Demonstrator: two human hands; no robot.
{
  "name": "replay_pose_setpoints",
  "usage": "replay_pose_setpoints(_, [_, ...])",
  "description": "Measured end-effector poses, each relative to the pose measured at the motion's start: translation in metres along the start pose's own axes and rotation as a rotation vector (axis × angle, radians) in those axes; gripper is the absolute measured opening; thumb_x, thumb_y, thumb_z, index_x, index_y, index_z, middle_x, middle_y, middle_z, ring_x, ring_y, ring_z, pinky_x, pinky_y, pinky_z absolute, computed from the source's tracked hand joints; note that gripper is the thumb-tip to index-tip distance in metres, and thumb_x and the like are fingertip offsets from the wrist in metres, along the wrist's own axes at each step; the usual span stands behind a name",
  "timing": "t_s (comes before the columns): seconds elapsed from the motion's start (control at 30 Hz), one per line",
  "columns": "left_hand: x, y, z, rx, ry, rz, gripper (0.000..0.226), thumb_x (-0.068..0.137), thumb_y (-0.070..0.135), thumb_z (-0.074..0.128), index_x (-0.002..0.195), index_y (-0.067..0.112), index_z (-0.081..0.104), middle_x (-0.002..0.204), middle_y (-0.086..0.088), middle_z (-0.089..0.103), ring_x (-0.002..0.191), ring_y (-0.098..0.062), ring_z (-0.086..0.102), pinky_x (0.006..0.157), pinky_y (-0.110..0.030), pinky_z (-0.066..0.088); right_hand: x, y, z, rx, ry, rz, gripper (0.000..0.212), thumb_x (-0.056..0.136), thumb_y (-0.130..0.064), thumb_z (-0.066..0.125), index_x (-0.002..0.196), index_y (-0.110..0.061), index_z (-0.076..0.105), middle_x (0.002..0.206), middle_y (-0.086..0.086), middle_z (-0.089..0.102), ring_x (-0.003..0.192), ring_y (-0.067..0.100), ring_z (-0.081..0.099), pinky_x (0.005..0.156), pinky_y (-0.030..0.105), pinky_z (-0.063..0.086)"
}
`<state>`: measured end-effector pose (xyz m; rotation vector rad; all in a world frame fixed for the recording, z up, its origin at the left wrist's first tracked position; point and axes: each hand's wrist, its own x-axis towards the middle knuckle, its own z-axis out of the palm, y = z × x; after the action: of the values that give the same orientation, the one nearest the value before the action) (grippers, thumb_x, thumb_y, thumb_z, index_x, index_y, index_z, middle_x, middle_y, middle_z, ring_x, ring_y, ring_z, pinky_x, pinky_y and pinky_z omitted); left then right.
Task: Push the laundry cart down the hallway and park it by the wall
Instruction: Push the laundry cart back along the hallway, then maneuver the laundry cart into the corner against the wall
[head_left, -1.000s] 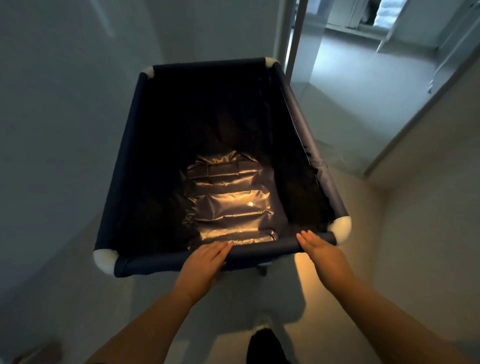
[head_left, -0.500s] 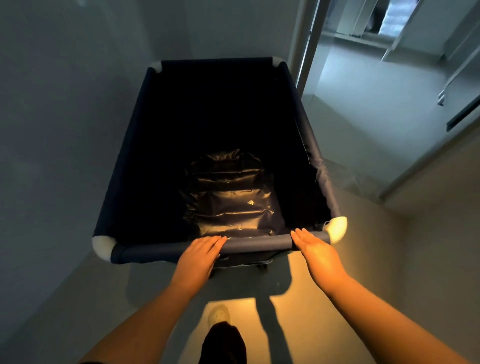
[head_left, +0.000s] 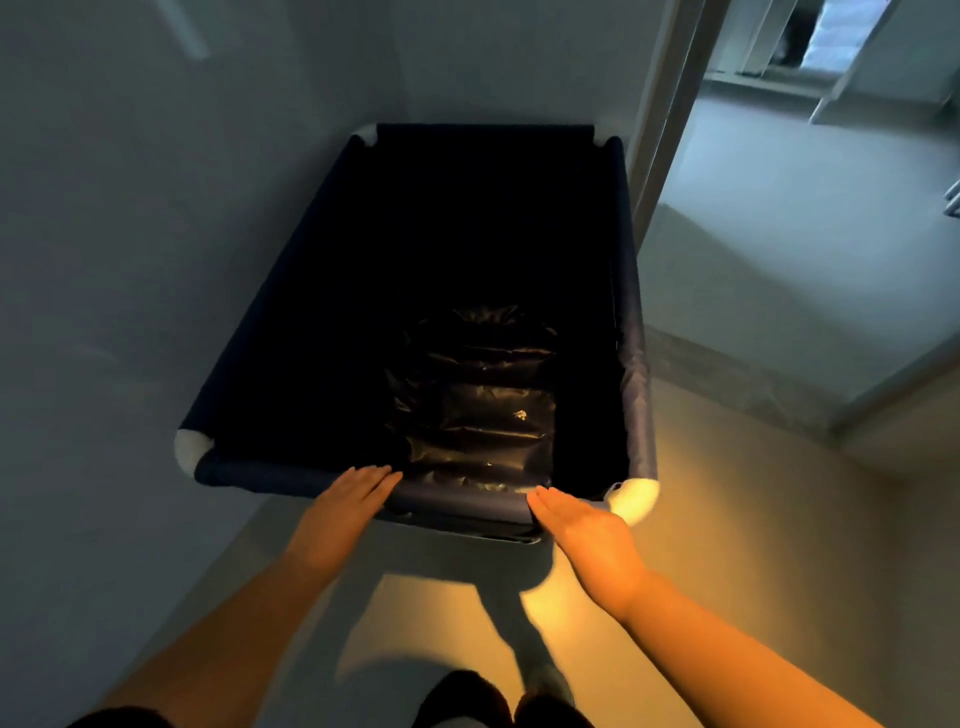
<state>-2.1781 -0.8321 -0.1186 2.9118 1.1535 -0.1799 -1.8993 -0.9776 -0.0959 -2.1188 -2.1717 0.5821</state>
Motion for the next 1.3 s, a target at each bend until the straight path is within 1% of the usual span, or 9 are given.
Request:
replay_pose_setpoints(0.07, [0.002, -0.022, -0.004, 0.024, -0.005, -0.033, 0.077, 0.040, -0.004, 0.089, 0.112, 0.008, 0.066, 0.109, -0.012, 0.072, 0.097, -0.026, 0.070, 0.079, -0.043, 0.056, 0.021, -0.018, 0.007, -0.027, -0.018, -0.004, 0.058, 0.095, -0.005, 0.038, 0.146, -0.016, 0.012, 0.153, 0.002, 0.029, 0.137, 0.019, 0.035, 0.106, 0.032, 0.038])
replay_pose_setpoints(0.13, [0.004, -0.045, -0.008, 0.009, -0.005, -0.081, 0.077, 0.047, -0.015, 0.081, 0.119, 0.005, 0.061, 0.120, -0.019, 0.065, 0.109, -0.034, 0.063, 0.089, -0.046, 0.052, 0.044, -0.039, 0.011, -0.023, -0.030, -0.014, 0.067, 0.091, 0.002, 0.043, 0.146, -0.014, 0.008, 0.156, 0.003, 0.022, 0.141, 0.019, 0.028, 0.108, 0.032, 0.035])
replay_pose_setpoints(0.2, [0.007, -0.076, -0.005, -0.022, -0.048, -0.104, 0.071, 0.075, -0.017, 0.057, 0.139, 0.006, 0.036, 0.148, -0.019, 0.036, 0.137, -0.033, 0.034, 0.114, -0.040, 0.026, 0.066, -0.063, 0.013, -0.026, -0.066, -0.024, 0.071, 0.089, 0.007, 0.041, 0.146, -0.013, 0.005, 0.158, 0.006, 0.015, 0.143, 0.021, 0.021, 0.111, 0.034, 0.032])
replay_pose_setpoints(0.23, [0.010, -0.093, -0.005, -0.020, -0.092, -0.104, 0.070, 0.083, -0.014, 0.046, 0.144, 0.008, 0.023, 0.154, -0.016, 0.020, 0.143, -0.030, 0.019, 0.118, -0.036, 0.014, 0.077, -0.073, 0.015, -0.024, -0.079, -0.021, 0.069, 0.089, 0.008, 0.039, 0.146, -0.012, 0.004, 0.158, 0.008, 0.014, 0.144, 0.022, 0.020, 0.111, 0.035, 0.031])
replay_pose_setpoints(0.37, [0.027, -0.157, -0.002, -0.017, -0.143, -0.070, 0.067, 0.091, -0.006, 0.037, 0.147, 0.011, 0.005, 0.158, -0.012, 0.003, 0.146, -0.025, 0.003, 0.119, -0.032, 0.004, 0.119, -0.116, 0.025, -0.019, -0.032, 0.027, 0.068, 0.090, 0.006, 0.040, 0.146, -0.011, 0.006, 0.157, 0.009, 0.018, 0.143, 0.024, 0.024, 0.111, 0.035, 0.033])
replay_pose_setpoints(0.57, [0.052, -0.232, 0.010, -0.002, -0.142, -0.069, 0.072, 0.093, 0.002, 0.047, 0.147, 0.012, 0.001, 0.159, -0.010, 0.005, 0.146, -0.025, 0.003, 0.119, -0.032, 0.010, 0.171, -0.181, 0.034, 0.001, 0.050, 0.234, 0.078, 0.084, 0.006, 0.052, 0.147, -0.017, 0.011, 0.156, 0.003, 0.023, 0.141, 0.019, 0.027, 0.107, 0.029, 0.036])
replay_pose_setpoints(0.8, [0.077, -0.283, 0.015, -0.062, -0.137, -0.055, 0.051, 0.102, 0.017, 0.030, 0.146, 0.006, 0.006, 0.157, -0.015, 0.008, 0.145, -0.030, 0.005, 0.118, -0.035, 0.013, 0.214, -0.231, 0.034, 0.002, 0.048, 0.392, 0.089, 0.080, 0.005, 0.064, 0.146, -0.018, 0.010, 0.157, 0.002, 0.021, 0.142, 0.021, 0.026, 0.105, 0.035, 0.042])
replay_pose_setpoints(1.07, [0.083, -0.303, 0.027, -0.063, -0.133, -0.038, 0.052, 0.102, 0.021, 0.032, 0.146, 0.007, 0.010, 0.157, -0.016, 0.012, 0.145, -0.029, 0.008, 0.117, -0.037, 0.014, 0.225, -0.247, 0.041, -0.029, 0.071, 0.422, 0.082, 0.084, 0.004, 0.057, 0.146, -0.017, 0.009, 0.156, 0.004, 0.022, 0.141, 0.023, 0.026, 0.106, 0.034, 0.039])
replay_pose_setpoints(1.3, [0.095, -0.325, 0.031, -0.070, -0.092, 0.159, 0.051, 0.100, 0.028, 0.037, 0.144, 0.010, 0.022, 0.153, -0.011, 0.028, 0.141, -0.025, 0.024, 0.116, -0.037, 0.017, 0.228, -0.249, 0.036, -0.048, 0.087, 0.449, 0.073, 0.088, 0.003, 0.051, 0.146, -0.016, 0.011, 0.156, 0.003, 0.022, 0.142, 0.020, 0.025, 0.112, 0.032, 0.031])
